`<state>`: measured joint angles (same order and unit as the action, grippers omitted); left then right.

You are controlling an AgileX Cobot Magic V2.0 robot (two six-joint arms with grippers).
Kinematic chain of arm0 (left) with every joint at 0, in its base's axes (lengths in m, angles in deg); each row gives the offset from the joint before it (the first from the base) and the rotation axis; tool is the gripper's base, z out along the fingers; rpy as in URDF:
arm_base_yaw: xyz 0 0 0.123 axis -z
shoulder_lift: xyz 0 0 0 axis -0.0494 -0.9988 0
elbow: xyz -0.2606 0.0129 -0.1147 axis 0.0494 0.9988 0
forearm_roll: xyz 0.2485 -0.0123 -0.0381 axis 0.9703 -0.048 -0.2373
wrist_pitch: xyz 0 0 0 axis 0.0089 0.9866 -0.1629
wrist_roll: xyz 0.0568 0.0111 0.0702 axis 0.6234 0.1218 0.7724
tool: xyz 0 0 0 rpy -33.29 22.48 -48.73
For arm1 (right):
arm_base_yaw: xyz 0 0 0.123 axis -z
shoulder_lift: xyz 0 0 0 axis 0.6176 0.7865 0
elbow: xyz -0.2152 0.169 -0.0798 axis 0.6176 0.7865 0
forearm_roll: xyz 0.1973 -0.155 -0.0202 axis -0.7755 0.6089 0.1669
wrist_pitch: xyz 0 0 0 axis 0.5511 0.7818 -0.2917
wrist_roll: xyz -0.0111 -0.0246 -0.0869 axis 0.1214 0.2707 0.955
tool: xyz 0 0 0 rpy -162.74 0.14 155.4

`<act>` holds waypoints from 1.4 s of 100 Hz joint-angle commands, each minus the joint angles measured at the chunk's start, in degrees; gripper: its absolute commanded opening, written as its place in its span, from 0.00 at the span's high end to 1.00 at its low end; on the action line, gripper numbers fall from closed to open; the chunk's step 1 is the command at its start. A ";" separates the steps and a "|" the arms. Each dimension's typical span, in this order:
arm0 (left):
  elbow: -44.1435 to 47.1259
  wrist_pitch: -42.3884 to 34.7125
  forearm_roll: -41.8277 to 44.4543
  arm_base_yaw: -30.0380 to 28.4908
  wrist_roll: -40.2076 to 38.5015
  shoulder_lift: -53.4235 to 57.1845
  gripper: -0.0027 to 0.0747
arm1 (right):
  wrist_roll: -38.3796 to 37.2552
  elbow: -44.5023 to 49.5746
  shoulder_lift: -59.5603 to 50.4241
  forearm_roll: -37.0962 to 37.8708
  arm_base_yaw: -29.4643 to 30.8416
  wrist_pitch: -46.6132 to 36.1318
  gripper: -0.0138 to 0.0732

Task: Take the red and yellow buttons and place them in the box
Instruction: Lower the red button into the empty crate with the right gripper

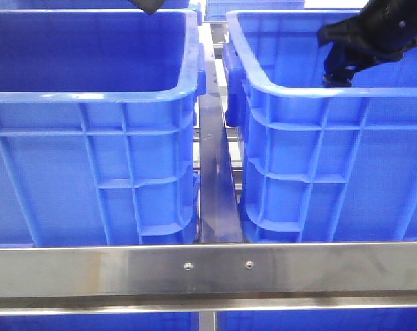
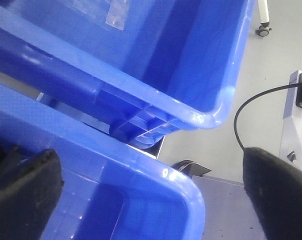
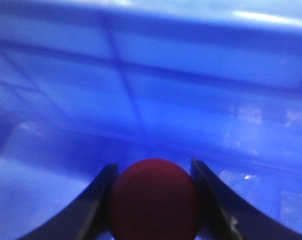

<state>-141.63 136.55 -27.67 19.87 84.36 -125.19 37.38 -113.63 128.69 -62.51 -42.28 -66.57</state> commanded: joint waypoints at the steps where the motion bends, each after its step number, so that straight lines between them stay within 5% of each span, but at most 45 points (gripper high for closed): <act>1: -2.00 1.49 -3.09 0.30 -0.58 2.74 0.07 | 1.75 -2.07 -1.70 -0.81 0.02 -4.85 0.75; 57: -2.00 1.49 -3.19 0.30 -0.61 2.74 0.07 | 1.75 -2.07 2.44 -0.81 0.02 -8.17 0.74; 67: -2.00 1.49 -3.19 0.30 -0.61 2.74 0.07 | 1.75 -2.07 2.62 -0.81 0.02 -7.68 0.60; 79: -2.00 1.49 -3.39 0.30 -0.61 2.74 0.07 | 1.75 -2.07 2.62 -0.81 0.02 -8.09 0.27; 86: -2.00 1.49 -3.53 0.30 -0.61 2.74 0.07 | 1.75 -2.07 2.62 -0.81 0.02 -8.35 0.16; 140: -2.00 1.49 -3.65 0.30 -0.61 2.74 0.07 | 1.75 -2.01 -3.14 -0.86 0.02 -3.31 0.13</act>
<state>-141.63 136.55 -27.78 19.87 84.33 -125.19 38.58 -114.04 130.69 -63.34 -42.31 -69.54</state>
